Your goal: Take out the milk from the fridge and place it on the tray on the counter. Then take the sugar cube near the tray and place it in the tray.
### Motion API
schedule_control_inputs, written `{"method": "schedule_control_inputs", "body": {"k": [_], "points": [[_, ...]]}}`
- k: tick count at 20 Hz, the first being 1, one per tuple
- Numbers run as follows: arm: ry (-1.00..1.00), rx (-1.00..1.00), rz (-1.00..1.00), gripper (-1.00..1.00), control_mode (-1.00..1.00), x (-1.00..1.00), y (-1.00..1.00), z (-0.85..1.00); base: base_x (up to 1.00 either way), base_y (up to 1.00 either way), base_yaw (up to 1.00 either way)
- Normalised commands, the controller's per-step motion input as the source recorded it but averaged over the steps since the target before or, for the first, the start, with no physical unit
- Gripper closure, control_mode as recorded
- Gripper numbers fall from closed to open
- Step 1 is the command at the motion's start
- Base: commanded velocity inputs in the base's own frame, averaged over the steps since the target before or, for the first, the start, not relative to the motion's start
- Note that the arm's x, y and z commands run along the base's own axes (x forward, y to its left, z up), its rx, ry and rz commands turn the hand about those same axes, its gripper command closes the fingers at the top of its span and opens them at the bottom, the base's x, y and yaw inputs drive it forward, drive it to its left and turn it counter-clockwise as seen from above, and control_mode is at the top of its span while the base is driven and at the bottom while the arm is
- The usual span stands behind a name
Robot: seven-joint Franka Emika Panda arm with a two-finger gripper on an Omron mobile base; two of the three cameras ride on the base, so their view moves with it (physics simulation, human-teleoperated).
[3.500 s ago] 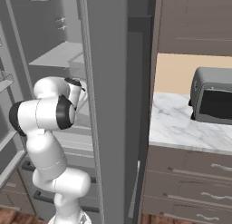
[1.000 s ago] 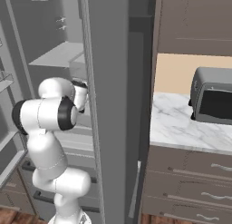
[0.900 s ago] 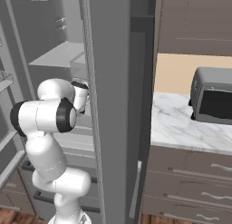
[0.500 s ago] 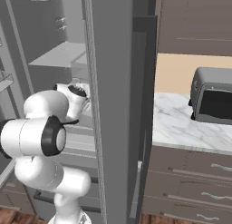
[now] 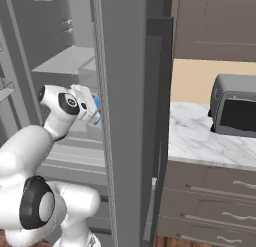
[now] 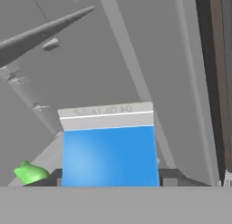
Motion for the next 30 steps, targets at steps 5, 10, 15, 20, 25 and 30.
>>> {"method": "schedule_control_inputs", "body": {"k": [5, 10, 15, 20, 25, 30], "points": [[0.20, 0.00, 0.00, 1.00, -1.00, -0.99, 0.01, 0.95, 0.00, 0.00, 0.00], [0.26, 0.00, 0.00, 1.00, -1.00, -1.00, 0.00, 0.84, 0.00, 0.00, 0.00], [0.17, 0.00, 0.07, 1.00, -1.00, -0.99, 0.00, 0.32, 0.00, 0.00, 0.00], [-0.03, 0.00, 0.17, 1.00, -1.00, -0.68, 0.14, -0.05, 0.00, 0.00, 0.00], [-0.12, 0.00, 0.36, 1.00, -1.00, -0.08, 0.21, -0.03, 0.00, 0.00, 0.00], [-0.14, -0.01, 0.37, 1.00, -1.00, -0.06, 0.13, 0.10, 0.00, 0.00, 0.00]]}}
